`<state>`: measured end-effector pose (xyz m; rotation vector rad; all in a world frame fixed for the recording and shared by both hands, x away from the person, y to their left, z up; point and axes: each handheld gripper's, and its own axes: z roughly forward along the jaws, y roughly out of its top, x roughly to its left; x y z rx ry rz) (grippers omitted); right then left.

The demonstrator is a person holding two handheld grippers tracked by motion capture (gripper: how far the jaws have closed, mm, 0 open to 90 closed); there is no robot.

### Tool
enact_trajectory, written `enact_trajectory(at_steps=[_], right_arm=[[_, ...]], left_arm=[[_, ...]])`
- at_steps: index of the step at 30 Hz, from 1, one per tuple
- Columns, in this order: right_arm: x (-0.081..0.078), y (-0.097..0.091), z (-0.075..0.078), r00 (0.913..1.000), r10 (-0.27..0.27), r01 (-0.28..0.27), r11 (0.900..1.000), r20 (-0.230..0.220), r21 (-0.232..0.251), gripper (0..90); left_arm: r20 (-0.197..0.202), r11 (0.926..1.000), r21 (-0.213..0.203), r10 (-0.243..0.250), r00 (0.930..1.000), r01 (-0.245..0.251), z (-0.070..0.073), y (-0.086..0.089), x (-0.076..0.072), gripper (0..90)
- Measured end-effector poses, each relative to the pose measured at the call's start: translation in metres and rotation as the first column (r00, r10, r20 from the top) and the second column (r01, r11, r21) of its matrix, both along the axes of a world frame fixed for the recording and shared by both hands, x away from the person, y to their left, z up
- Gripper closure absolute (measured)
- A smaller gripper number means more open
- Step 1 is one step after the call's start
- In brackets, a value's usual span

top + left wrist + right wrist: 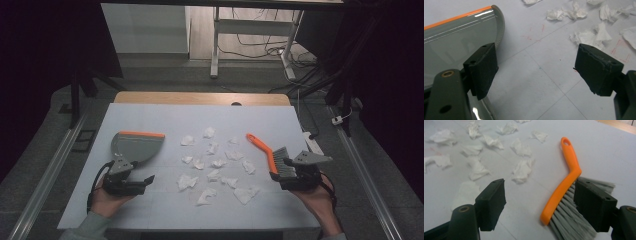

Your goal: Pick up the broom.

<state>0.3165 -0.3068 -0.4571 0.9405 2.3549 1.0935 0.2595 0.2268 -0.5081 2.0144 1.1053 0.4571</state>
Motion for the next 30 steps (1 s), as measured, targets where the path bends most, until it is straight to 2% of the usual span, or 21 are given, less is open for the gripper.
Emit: enact_trajectory(at_steps=[5, 6, 7, 10, 17, 24, 30], right_arm=[[0.011, 0.007, 0.011, 0.9996, -0.022, 0.022, 0.9994, -0.019, -0.025, 26.0], [0.014, 0.008, 0.013, 0.9992, -0.029, 0.028, 0.9991, -0.029, -0.031, 26.2], [0.017, 0.010, 0.016, 0.9969, -0.050, 0.047, 0.9976, -0.060, -0.051, 26.7], [0.022, 0.012, 0.019, 0.9951, -0.063, 0.057, 0.9953, -0.076, -0.079, 27.0], [0.038, 0.019, 0.026, 0.9932, -0.070, 0.059, 0.9920, -0.093, -0.112, 27.0], [0.057, 0.026, 0.031, 0.9894, -0.101, 0.086, 0.9873, -0.105, -0.133, 27.8], [0.074, 0.025, 0.032, 0.9819, -0.133, 0.111, 0.9807, -0.135, -0.161, 28.2]], left_arm=[[0.000, 1.0000, 0.004, -0.003, 1.0000, 0.003, 0.000, -0.001, 0.000, 19.5], [-0.001, 1.0000, 0.004, -0.004, 1.0000, 0.004, 0.000, -0.001, 0.001, 19.4], [-0.001, 1.0000, 0.004, -0.003, 1.0000, 0.003, 0.000, -0.001, 0.001, 19.4], [0.004, 1.0000, 0.006, -0.003, 1.0000, 0.003, 0.001, -0.001, 0.000, 19.4], [0.006, 0.9999, 0.012, -0.008, 1.0000, 0.008, 0.000, -0.002, 0.000, 19.4], [-0.001, 0.9999, 0.008, -0.012, 0.9999, 0.012, 0.000, -0.002, 0.000, 19.8], [-0.002, 0.9998, 0.015, -0.012, 0.9999, 0.012, 0.000, -0.003, 0.000, 19.8]])
